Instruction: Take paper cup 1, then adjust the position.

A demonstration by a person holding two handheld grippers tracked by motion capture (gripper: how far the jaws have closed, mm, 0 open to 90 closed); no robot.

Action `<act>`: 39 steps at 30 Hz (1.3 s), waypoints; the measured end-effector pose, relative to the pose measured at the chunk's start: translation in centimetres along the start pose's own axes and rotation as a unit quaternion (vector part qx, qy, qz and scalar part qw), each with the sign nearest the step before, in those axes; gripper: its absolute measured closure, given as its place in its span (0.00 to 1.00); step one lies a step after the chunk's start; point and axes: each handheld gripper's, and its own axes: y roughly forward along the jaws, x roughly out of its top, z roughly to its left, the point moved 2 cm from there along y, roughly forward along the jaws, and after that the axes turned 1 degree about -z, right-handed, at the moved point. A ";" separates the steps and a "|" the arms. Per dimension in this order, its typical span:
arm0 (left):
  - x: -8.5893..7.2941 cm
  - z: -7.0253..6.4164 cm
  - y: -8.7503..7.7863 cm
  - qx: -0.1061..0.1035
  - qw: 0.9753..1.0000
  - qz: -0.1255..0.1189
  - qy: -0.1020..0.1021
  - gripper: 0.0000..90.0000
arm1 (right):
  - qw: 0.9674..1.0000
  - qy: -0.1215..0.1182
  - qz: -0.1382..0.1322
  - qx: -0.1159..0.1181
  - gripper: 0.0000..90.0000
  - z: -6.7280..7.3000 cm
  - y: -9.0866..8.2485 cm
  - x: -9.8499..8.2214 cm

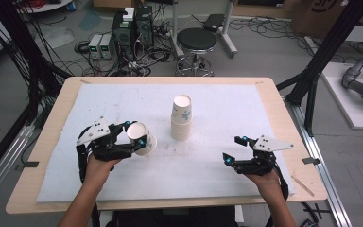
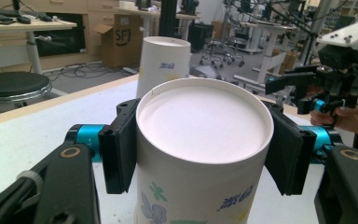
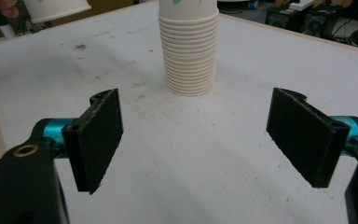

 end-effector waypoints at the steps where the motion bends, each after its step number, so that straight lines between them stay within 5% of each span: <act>1: 0.0 -0.1 0.1 -0.003 1.000 0.001 0.000 0.39 | 1.000 0.000 0.000 0.000 0.21 0.0 0.0 0.0; 21: -0.6 -1.9 1.3 -0.040 0.999 0.012 -0.001 0.39 | 0.999 -0.013 0.009 0.049 0.21 1.9 1.9 1.0; 39: -0.5 -4.1 3.7 -0.102 0.994 0.032 0.009 0.39 | 0.990 -0.043 0.022 0.131 0.21 4.8 5.5 2.4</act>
